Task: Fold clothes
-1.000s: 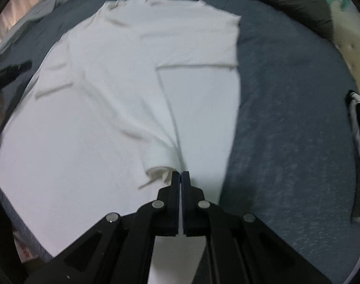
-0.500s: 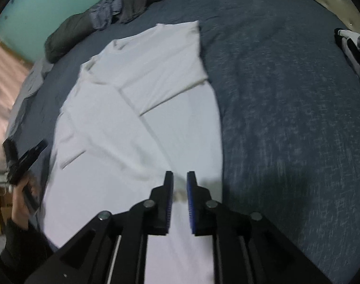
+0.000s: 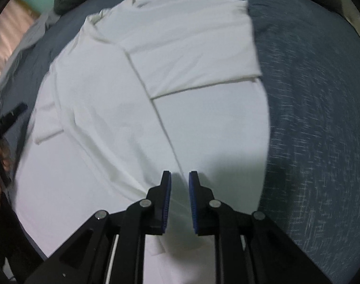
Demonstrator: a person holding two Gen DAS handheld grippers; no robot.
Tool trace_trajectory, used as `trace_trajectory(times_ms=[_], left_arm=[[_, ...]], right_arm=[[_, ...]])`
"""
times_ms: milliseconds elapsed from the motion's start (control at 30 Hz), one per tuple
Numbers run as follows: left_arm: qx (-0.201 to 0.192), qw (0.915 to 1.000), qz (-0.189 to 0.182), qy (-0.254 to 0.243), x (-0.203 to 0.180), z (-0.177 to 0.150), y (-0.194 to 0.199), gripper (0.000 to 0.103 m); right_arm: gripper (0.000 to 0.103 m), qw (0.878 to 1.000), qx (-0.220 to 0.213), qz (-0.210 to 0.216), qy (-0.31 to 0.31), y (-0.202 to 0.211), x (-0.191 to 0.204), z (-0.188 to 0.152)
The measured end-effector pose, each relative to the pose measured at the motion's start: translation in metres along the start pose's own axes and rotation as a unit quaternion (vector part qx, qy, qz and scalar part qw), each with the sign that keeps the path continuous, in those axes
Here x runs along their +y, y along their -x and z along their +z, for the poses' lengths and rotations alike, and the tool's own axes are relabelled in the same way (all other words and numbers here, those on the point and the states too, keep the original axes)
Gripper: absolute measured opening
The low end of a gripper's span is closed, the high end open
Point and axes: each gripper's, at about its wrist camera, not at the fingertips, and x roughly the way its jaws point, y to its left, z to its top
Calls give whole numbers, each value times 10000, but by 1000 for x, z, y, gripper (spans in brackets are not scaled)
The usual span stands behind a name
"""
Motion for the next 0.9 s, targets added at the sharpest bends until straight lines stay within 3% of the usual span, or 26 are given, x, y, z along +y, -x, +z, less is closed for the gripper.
trace_trajectory(times_ms=[133,267,567,733,900], left_arm=[[3,10000,-2,4,0,0,0,33],[7,10000,-3,7,1,0,0,33],[-2,10000,-1,8,2,1,0,33],[9,10000,-2,-19,1,1,-1,33],[24,10000,-9,-31,1,2,-2,33]], right_arm=[[14,9993,125,-220,262,-9,8,0],[3,9994,102,-203,265,-8,8,-1],[1,9974,-429,-393,420,28,4,1],[1,9925,-643,-864,584,41,4,10],[1,9948,-331,-815,511,20,0,16]])
